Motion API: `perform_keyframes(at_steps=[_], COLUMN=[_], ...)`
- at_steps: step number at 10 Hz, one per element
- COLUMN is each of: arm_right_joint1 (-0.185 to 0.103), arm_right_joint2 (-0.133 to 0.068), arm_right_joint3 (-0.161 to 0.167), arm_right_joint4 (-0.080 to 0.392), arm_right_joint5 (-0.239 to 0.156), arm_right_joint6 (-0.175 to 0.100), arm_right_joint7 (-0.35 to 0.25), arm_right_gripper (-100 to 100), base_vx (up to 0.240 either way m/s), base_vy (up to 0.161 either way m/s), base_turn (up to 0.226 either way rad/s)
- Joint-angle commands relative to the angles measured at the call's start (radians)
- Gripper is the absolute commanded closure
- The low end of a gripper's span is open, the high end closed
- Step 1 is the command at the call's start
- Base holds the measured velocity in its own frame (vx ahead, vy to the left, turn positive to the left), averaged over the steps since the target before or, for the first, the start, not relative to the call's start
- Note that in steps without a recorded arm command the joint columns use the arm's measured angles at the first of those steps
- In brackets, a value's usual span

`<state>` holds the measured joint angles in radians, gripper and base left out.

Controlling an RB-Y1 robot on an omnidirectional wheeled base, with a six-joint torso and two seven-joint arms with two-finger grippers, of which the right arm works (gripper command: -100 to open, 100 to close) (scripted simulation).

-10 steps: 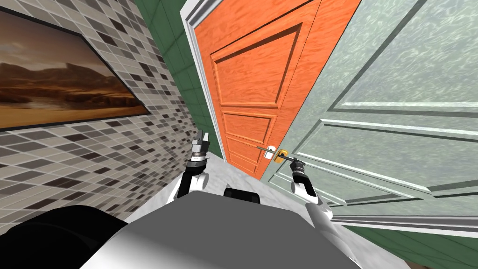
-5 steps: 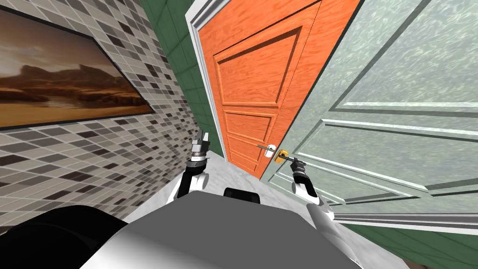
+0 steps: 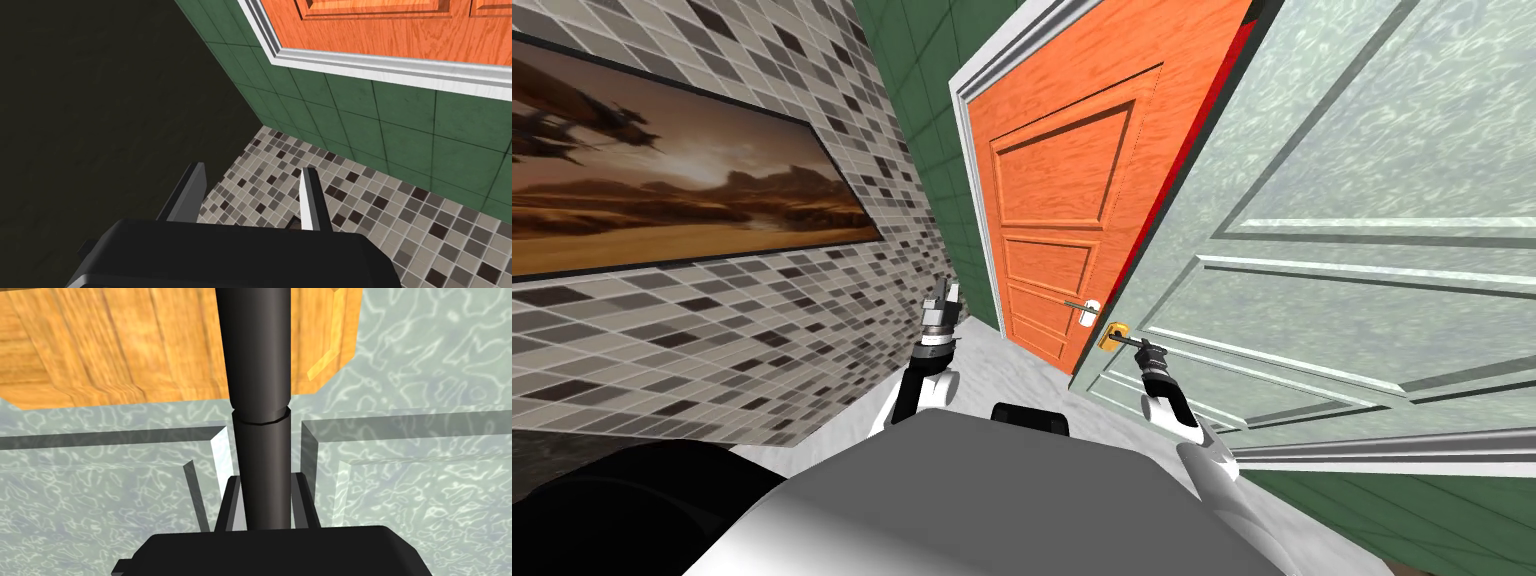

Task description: Pull the door open

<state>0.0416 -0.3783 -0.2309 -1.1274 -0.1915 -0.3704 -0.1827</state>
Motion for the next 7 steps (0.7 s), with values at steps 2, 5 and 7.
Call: perform_keyframes(at_steps=[2, 5, 7], arm_right_joint1=[0.005, 0.01, 0.029], arm_right_joint2=[-0.009, -0.018, -0.034], arm_right_joint3=[0.046, 0.05, 0.074], arm_right_joint4=[-0.015, -0.02, -0.034], arm_right_joint5=[0.004, 0.004, 0.004], arm_right_joint6=[-0.006, -0.001, -0.012], arm_right_joint7=[-0.027, -0.033, -0.054], arm_right_gripper=[100, 100, 100], base_vx=[-0.231, -0.15, -0.164], base_vy=[-0.067, -0.057, -0.032], base_turn=[0.185, 0.082, 0.111])
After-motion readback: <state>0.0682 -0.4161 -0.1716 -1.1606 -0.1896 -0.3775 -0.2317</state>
